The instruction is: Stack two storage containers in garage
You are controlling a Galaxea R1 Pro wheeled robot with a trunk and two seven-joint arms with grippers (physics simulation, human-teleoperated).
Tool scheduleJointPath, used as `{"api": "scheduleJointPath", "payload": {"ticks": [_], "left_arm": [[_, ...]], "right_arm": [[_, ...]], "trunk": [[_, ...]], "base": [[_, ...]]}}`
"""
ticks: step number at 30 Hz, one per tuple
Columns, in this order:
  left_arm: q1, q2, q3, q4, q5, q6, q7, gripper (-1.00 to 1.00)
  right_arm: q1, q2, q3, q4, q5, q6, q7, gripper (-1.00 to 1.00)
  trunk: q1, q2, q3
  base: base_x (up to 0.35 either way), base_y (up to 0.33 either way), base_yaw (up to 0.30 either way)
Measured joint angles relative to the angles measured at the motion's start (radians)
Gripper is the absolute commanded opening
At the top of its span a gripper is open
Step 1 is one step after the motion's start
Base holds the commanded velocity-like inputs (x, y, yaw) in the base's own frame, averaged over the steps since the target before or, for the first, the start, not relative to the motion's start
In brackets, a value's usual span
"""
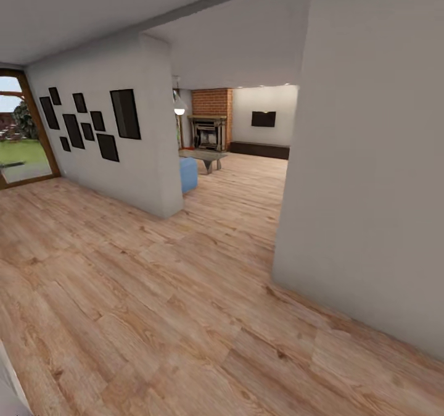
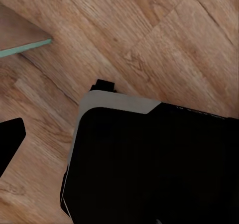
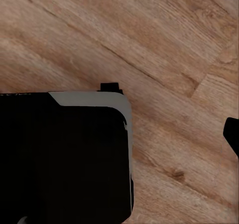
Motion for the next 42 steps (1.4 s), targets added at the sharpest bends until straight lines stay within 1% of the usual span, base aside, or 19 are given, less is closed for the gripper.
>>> {"api": "scheduleJointPath", "payload": {"ticks": [7,10,42], "left_arm": [[0.0,-0.001,0.0,0.0,0.0,0.0,0.001,1.0],[0.0,-0.001,0.0,0.0,0.0,0.001,0.0,1.0],[0.0,-0.001,0.0,0.0,0.0,-0.001,0.0,1.0]], "right_arm": [[0.0,0.0,0.0,0.0,0.0,0.0,0.0,1.0],[0.0,0.0,-0.001,0.0,0.0,-0.001,0.0,1.0],[0.0,-0.003,0.002,0.0,0.005,0.003,0.0,1.0]], "trunk": [[0.0,0.0,0.0],[0.0,0.0,0.0],[0.0,0.0,0.0]], "base": [[0.324,0.0,0.261],[0.324,0.0,0.103],[0.324,0.0,0.004]]}}
